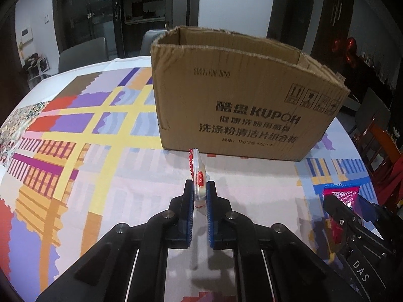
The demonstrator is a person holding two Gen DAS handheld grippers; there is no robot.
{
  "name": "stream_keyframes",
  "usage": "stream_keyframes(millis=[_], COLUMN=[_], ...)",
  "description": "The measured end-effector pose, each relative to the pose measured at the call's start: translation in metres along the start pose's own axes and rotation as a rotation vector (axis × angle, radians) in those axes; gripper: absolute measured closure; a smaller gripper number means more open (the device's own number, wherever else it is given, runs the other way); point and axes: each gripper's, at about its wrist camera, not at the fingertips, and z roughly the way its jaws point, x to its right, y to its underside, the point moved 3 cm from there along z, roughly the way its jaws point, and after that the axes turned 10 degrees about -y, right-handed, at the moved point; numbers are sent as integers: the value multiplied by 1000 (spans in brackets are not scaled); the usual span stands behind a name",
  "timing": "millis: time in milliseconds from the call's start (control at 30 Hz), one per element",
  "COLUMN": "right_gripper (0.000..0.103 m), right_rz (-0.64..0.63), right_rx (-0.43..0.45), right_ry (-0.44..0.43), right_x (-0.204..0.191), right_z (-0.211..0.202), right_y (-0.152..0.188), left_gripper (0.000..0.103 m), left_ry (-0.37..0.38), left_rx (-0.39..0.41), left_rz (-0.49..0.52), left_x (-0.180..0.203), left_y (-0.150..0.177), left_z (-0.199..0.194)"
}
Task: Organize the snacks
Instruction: 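Carry the cake packet with the left gripper while the right carries the pink packet to the box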
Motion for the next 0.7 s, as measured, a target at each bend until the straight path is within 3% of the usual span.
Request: stream_keyframes(millis=[700], right_gripper=[62], right_rz=[-32], right_rx=[105], right_ry=[-20], right_x=[-11], right_z=[-49], right_y=[-36], left_gripper=[92], left_ry=[9], left_rx=[92], left_rz=[-15], left_x=[-2], left_y=[-26], left_z=[-54])
